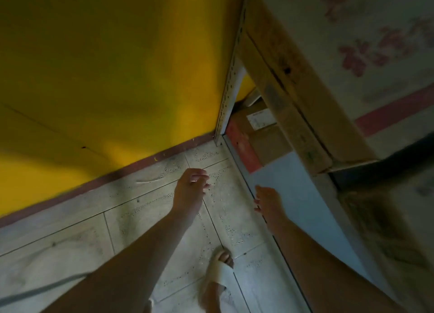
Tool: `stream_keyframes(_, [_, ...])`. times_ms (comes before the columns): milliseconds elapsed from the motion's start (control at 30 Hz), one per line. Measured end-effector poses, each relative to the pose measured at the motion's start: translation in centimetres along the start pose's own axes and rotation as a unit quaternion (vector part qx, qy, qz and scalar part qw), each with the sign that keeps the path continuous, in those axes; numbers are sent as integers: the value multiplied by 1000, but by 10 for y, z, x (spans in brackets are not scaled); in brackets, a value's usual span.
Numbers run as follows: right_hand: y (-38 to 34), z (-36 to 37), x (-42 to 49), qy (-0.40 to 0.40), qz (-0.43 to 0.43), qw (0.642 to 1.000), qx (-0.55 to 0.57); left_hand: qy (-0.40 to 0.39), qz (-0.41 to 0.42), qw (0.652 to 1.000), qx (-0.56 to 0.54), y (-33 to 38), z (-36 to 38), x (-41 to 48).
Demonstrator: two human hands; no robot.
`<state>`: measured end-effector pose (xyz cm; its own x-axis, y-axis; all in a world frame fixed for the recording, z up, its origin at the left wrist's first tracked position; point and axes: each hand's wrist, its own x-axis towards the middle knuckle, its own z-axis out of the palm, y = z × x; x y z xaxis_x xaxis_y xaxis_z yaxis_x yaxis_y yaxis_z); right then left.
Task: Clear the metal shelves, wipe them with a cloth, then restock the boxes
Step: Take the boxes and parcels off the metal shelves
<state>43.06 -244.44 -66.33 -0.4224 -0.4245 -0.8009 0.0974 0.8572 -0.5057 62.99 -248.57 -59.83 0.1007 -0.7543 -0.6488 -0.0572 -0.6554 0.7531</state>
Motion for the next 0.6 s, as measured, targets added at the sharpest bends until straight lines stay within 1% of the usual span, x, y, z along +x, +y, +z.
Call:
stream_keyframes(67, [-4, 0, 56, 35, -2, 999, -10, -13, 16, 999, 32, -14, 15, 32])
stream_keyframes(133, [-15, 2, 94, 59, 4, 998, 25, -13, 23, 998, 56, -27, 30, 63])
stream_keyframes(200, [-28, 6, 127, 59, 6, 995, 74, -6, 33, 998, 59, -35, 37, 91])
stream_keyframes(300, [-40, 6, 163, 53, 38, 990, 129, 2, 29, 998, 48, -43, 43, 123])
stream_keyframes(400, [-36, 7, 199, 54, 54, 973, 218, -11, 31, 998, 58, -51, 41, 146])
stream_keyframes(467, [-28, 9, 218, 65, 26, 957, 283, -18, 36, 998, 53, -58, 40, 156])
stream_keyframes(533, [-22, 14, 226, 47, -7, 936, 349, -21, 30, 998, 48, -64, 39, 164])
stream_keyframes(600, [-21, 21, 228, 38, -18, 920, 389, -24, 25, 998, 47, -66, 38, 171])
